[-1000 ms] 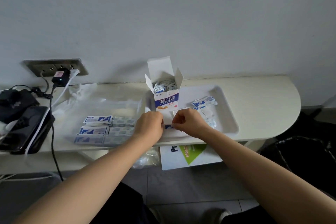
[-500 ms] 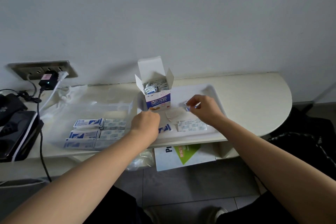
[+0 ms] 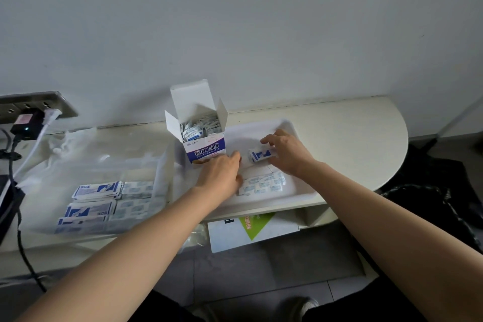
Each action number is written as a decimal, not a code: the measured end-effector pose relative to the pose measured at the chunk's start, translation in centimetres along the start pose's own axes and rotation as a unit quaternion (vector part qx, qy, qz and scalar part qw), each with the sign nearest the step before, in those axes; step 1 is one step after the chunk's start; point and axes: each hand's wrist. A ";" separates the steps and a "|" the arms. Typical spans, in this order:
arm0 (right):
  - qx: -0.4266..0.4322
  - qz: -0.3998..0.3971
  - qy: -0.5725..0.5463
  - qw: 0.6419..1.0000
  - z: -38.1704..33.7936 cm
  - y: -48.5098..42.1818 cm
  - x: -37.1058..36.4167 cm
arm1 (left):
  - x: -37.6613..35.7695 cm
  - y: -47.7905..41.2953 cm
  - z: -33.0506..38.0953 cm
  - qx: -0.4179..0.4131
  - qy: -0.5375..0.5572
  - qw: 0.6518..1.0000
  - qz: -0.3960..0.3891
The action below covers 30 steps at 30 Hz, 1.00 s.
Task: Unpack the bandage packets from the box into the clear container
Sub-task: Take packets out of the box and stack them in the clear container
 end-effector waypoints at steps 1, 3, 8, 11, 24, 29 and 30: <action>-0.001 -0.002 -0.002 1.000 0.1 -0.1 0.1 | -0.1 0.0 -0.1 0.002 0.005 1.000 0.004; -0.004 -0.001 -0.004 1.000 0.1 -0.2 0.3 | -0.2 0.0 -0.2 0.006 0.014 1.000 0.012; -0.006 0.033 -0.006 0.999 0.1 0.1 0.8 | 0.1 0.2 -0.2 0.015 0.040 0.999 0.020; -0.009 0.071 -0.039 0.997 0.0 0.5 1.5 | 0.6 0.5 0.1 0.046 0.122 0.990 0.045; 0.058 -0.004 -0.149 0.987 -1.0 3.6 1.4 | 0.2 1.1 2.0 0.217 0.605 0.762 0.084; -0.007 -0.021 -0.244 0.969 -1.3 3.9 2.1 | 1.2 2.1 1.4 0.215 0.629 0.742 0.084; -0.024 -0.035 -0.275 0.961 -1.3 3.9 2.1 | 1.4 2.3 1.4 0.210 0.632 0.742 0.081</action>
Point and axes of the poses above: each hand's wrist, its own y-axis away from the middle knuckle, its own x-axis out of the back of the hand, z = x × y, and after that the axes turned 4 degrees about -x, right-handed
